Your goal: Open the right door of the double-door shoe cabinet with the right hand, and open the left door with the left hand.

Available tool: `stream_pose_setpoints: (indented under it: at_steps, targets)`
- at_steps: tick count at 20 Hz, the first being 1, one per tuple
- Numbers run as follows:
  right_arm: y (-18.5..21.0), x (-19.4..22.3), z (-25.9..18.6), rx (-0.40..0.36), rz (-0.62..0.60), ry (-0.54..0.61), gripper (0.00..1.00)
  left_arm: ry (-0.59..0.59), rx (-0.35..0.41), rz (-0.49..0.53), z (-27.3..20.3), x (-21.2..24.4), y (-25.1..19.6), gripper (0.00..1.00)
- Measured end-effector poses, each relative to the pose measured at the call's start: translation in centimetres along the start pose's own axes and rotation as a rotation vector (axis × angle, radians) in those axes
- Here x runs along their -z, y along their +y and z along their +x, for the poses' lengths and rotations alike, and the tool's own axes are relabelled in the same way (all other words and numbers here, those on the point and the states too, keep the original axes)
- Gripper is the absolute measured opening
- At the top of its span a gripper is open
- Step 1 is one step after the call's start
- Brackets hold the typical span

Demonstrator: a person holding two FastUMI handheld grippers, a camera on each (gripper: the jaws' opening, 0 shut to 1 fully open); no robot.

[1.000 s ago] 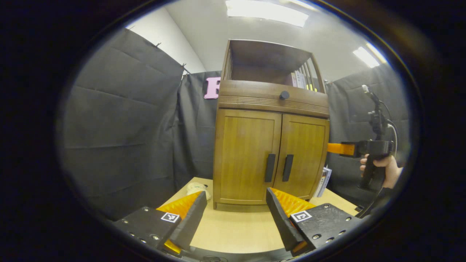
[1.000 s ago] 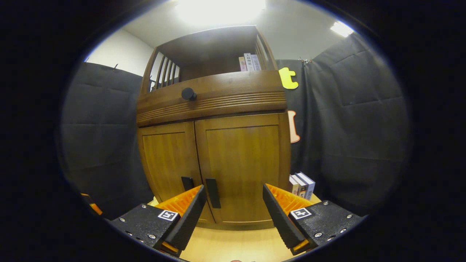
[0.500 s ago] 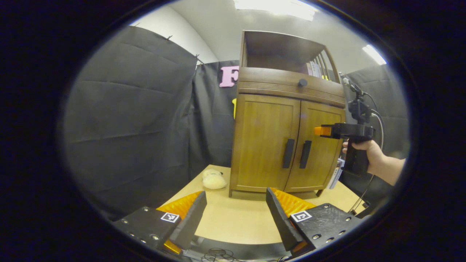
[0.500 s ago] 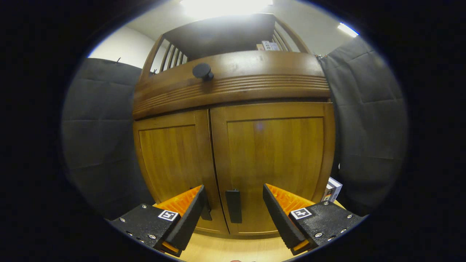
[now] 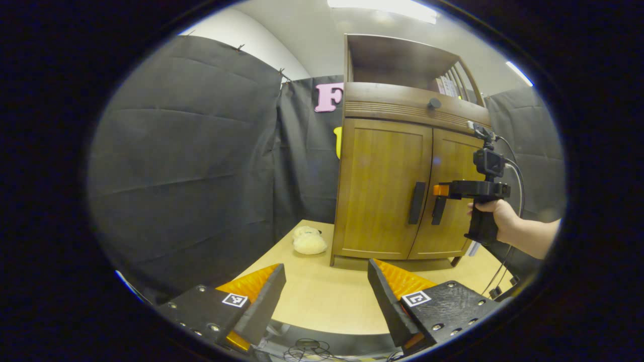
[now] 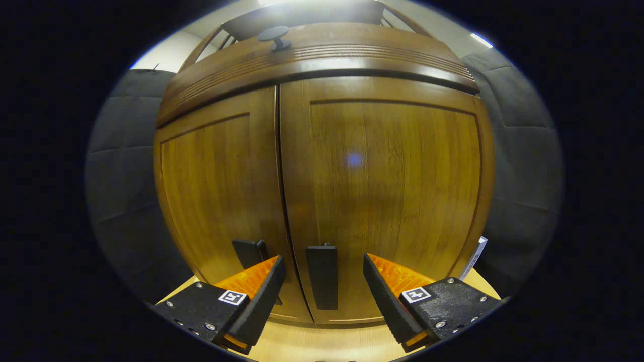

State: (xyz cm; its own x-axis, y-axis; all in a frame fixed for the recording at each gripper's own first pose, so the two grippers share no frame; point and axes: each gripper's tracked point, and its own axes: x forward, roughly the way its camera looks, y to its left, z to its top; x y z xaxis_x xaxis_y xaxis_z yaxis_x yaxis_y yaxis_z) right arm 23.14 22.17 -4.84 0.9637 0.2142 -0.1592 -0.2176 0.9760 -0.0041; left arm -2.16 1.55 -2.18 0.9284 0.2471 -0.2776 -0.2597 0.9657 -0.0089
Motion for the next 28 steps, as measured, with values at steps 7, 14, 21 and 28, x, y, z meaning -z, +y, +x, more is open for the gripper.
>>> stream_pose_setpoints:
  at_steps: [7,14,21,28]
  targets:
    - [0.4,0.9,2.0,-0.031,0.028,0.024,0.75,0.03,0.017,-0.017,1.0,0.4,0.2,0.96]
    - [-0.1,1.3,2.3,-0.024,0.019,0.033,0.33,0.021,0.05,-0.014,1.3,-0.8,-0.6,0.89]
    - [0.2,0.8,1.7,-0.055,0.024,0.045,0.31,0.02,0.084,0.002,1.1,-1.0,-1.0,0.99]
    - [0.2,-0.7,0.6,-0.089,0.034,0.03,0.31,0.011,0.132,0.016,0.8,-1.5,-2.1,0.89]
